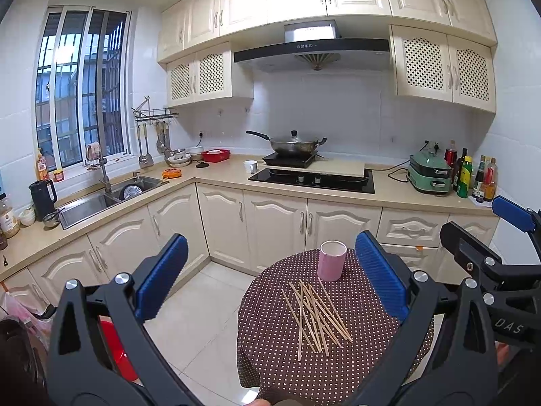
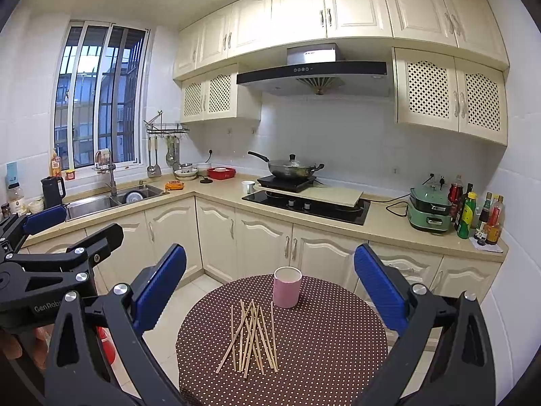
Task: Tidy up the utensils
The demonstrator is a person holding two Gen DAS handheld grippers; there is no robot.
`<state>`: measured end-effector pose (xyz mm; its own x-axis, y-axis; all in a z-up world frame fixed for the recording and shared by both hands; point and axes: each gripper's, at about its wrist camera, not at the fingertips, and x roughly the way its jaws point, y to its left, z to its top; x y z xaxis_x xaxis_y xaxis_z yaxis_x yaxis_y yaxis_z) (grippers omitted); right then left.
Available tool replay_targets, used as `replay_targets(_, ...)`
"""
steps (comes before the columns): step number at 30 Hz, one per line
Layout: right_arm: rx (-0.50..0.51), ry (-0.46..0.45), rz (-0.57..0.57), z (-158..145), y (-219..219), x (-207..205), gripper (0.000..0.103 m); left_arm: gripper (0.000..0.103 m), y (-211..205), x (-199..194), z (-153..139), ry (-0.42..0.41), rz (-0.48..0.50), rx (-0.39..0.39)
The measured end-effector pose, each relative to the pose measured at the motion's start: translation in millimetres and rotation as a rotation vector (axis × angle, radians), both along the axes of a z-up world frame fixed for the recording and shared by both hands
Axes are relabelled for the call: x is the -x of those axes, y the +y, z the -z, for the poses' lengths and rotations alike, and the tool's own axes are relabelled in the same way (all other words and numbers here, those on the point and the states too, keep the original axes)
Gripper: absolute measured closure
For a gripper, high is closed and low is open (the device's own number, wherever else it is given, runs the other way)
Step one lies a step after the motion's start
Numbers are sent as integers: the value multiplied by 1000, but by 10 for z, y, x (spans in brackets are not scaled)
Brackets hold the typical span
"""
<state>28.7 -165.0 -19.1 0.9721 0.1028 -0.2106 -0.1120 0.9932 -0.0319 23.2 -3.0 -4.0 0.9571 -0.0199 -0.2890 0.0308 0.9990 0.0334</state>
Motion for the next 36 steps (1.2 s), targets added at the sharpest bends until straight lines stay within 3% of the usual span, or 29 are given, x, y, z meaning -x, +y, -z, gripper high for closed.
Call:
replay_targets(10, 26, 57, -23, 200, -30, -524, 8, 6, -88, -463, 167, 3, -23, 22)
replay_targets(19, 22, 159, -70, 478, -205, -1404, 8, 6, -258, -1333, 414, 99, -43, -7)
replay_targets(25, 36, 271, -103, 803, -321, -2054, 8, 6, -354, -2055, 834, 252, -39, -3)
replay_targets(29, 34, 391, -135, 1135, -380, -2467, 8, 6, -389, -2506, 1343, 422, -40, 1)
replay_targets(36, 43, 630, -180, 1785, -430, -3018, 30, 18, -402, -3008, 2324, 716, -63, 21)
